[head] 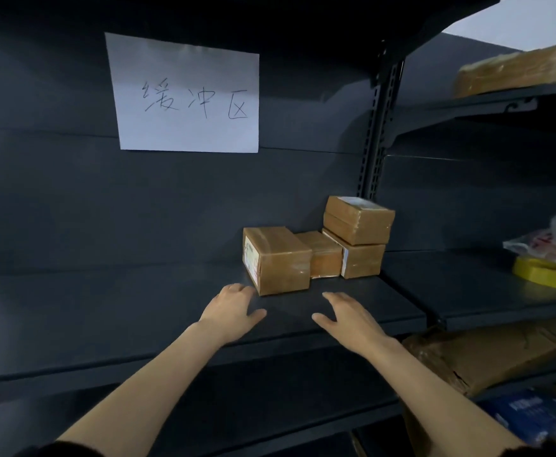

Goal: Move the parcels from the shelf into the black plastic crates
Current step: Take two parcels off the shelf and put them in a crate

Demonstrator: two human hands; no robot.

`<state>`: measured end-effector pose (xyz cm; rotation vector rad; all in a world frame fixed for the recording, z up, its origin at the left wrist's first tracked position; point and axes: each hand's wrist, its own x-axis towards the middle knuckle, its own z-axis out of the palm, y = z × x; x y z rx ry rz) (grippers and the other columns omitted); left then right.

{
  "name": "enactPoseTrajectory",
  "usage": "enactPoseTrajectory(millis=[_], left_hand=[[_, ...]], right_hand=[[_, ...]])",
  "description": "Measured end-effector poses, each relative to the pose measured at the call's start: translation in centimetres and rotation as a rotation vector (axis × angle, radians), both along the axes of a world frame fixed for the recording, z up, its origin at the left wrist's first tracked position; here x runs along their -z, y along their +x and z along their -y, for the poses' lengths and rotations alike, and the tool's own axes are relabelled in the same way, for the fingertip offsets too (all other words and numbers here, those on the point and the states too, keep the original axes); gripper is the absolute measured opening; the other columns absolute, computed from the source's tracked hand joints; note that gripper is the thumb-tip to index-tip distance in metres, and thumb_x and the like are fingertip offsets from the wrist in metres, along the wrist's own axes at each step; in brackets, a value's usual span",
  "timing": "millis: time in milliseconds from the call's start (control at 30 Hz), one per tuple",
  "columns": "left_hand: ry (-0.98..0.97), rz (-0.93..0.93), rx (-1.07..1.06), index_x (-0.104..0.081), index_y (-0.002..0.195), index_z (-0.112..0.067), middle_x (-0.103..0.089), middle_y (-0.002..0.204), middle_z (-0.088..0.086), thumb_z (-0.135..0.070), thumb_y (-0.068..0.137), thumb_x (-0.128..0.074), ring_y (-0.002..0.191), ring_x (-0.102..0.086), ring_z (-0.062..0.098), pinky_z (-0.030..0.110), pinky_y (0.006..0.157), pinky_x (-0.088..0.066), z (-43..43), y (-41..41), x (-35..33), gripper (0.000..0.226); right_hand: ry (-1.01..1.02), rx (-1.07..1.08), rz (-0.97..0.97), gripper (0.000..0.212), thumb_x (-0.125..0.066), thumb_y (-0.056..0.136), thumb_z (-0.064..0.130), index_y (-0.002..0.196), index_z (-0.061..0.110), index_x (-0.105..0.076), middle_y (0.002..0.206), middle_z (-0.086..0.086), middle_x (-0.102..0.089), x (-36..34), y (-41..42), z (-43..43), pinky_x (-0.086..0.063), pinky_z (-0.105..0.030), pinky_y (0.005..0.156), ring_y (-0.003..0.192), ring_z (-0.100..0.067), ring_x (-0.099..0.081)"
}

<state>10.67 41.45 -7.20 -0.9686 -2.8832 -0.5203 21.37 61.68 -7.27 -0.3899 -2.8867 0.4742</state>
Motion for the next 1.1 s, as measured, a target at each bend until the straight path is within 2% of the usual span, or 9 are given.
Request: enactPoseTrajectory(millis=[333,433,500,667,767,833,867,1033,1100], left_hand=[[0.083,0.109,-0.106,-0.043,0.133,-0.011,-0.044,0.138,0.008,-0.038,0.097,-0.037,0.130,-0.038,0.022,0.034,0.103,-0.036,-2.0,-5.5,0.3,0.046],[0.165,0.151,-0.166,-0.057,0.097,-0.014,-0.053,0.110,0.012,-0.030,0.099,-0.034,0.112,-0.049,0.027,0.037,0.094,-0.040,-2.8,-6.5,0.2,0.028],[0.222,0.175,-0.218,-0.040,0.067,-0.020,-0.048,0.089,0.009,-0.027,0.099,-0.033,0.092,-0.050,0.027,0.040,0.086,-0.043,-3.6,-7.0,0.0,0.033],[0.387,0.270,-0.333,-0.031,0.060,-0.019,-0.046,0.075,0.003,-0.021,0.099,-0.027,0.083,-0.042,0.023,0.038,0.080,-0.039,-5.6,-7.8,-0.5,0.040],[0.362,0.372,-0.408,-0.040,0.069,-0.026,-0.059,0.111,0.018,-0.025,0.102,-0.019,0.104,-0.051,0.031,0.039,0.094,-0.038,-6.8,-7.9,-0.6,0.038],[0.334,0.433,-0.439,-0.058,0.104,-0.020,-0.052,0.131,0.018,-0.035,0.102,-0.013,0.122,-0.046,0.032,0.036,0.103,-0.033,-7.5,-7.9,-0.1,0.047],[0.370,0.478,-0.468,-0.055,0.121,-0.011,-0.049,0.136,0.017,-0.041,0.101,-0.011,0.128,-0.042,0.031,0.035,0.105,-0.030,-7.6,-7.9,0.2,0.057],[0.694,0.598,-0.499,-0.032,0.145,-0.015,-0.033,0.151,0.010,-0.058,0.094,-0.019,0.140,-0.029,0.026,0.040,0.117,-0.017,-7.1,-8.0,0.4,0.068],[0.943,0.684,-0.462,-0.038,0.140,-0.017,-0.049,0.139,0.009,-0.066,0.087,-0.031,0.128,-0.046,0.027,0.044,0.110,-0.035,-6.4,-7.6,-0.2,0.072]], right_hand=[[-0.026,-0.047,-0.081,0.057,-0.044,0.095,0.043,0.143,0.014,-0.032,0.144,-0.008,-0.041,-2.1,-7.5,-2.9,-0.040,-0.036,0.101,0.129,-0.024,-0.042],[-0.024,-0.083,-0.119,0.055,-0.042,0.097,0.041,0.143,0.014,-0.032,0.146,-0.008,-0.038,-3.1,-9.9,-3.6,-0.037,-0.036,0.103,0.131,-0.024,-0.040],[-0.001,-0.104,-0.125,0.053,-0.041,0.097,0.040,0.143,0.014,-0.033,0.146,-0.007,-0.037,-3.6,-11.4,-4.1,-0.034,-0.034,0.103,0.132,-0.024,-0.038],[-0.003,-0.166,-0.136,0.054,-0.039,0.097,0.042,0.143,0.013,-0.034,0.146,-0.008,-0.038,-4.5,-14.3,-5.5,-0.033,-0.033,0.105,0.134,-0.023,-0.036],[-0.085,-0.214,-0.084,0.058,-0.039,0.096,0.048,0.145,0.018,-0.032,0.148,-0.008,-0.036,-3.9,-14.9,-5.6,-0.031,-0.033,0.106,0.136,-0.023,-0.034],[-0.145,-0.263,-0.084,0.064,-0.046,0.092,0.051,0.146,0.022,-0.029,0.151,-0.009,-0.032,-3.0,-14.7,-5.4,-0.031,-0.034,0.108,0.139,-0.023,-0.030],[-0.174,-0.274,-0.096,0.067,-0.051,0.089,0.051,0.146,0.024,-0.029,0.153,-0.010,-0.027,-2.6,-14.6,-5.2,-0.030,-0.034,0.109,0.140,-0.024,-0.027],[-0.316,-0.303,-0.271,0.067,-0.065,0.084,0.037,0.143,0.024,-0.035,0.150,-0.005,-0.030,-1.8,-14.3,-4.5,-0.027,-0.021,0.103,0.137,-0.019,-0.031],[-0.397,-0.322,-0.343,0.066,-0.068,0.083,0.033,0.141,0.022,-0.038,0.143,-0.002,-0.038,-1.5,-14.2,-3.8,-0.028,-0.018,0.099,0.131,-0.015,-0.037]])
